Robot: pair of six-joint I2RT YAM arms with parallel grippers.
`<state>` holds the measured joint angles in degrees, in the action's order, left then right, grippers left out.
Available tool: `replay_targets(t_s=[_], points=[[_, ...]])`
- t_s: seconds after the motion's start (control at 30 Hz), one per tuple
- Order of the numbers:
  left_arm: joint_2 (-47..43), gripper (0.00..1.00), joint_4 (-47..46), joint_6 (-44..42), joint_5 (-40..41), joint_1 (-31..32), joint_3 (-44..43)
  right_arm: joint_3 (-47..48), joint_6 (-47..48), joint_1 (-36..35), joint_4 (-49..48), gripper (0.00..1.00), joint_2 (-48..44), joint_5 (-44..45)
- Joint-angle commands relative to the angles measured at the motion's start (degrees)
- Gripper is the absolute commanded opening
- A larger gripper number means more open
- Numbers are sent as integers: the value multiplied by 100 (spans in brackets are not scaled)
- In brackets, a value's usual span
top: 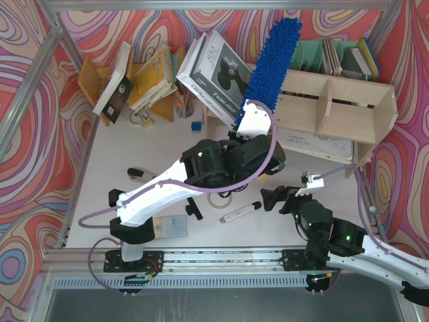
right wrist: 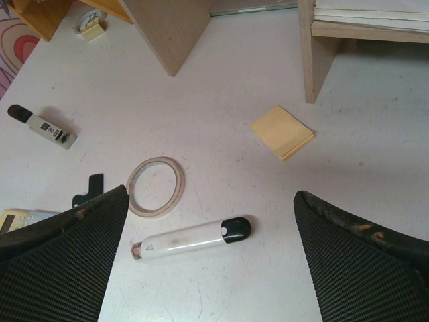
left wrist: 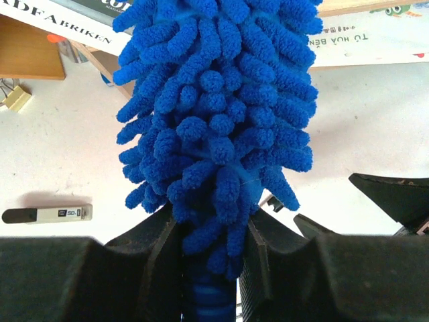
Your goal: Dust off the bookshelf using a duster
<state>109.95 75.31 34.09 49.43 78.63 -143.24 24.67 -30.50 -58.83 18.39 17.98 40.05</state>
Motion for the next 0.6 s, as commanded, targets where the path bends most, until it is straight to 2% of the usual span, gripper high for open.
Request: replay_targets(t_s=[0.0, 0.57], points=[[-46, 0, -141, -161, 6, -69, 13, -39, -45, 3, 39, 98, 2, 112], [547, 0, -206, -565, -1075, -146, -389, -32, -53, 3, 50, 98, 5, 119]])
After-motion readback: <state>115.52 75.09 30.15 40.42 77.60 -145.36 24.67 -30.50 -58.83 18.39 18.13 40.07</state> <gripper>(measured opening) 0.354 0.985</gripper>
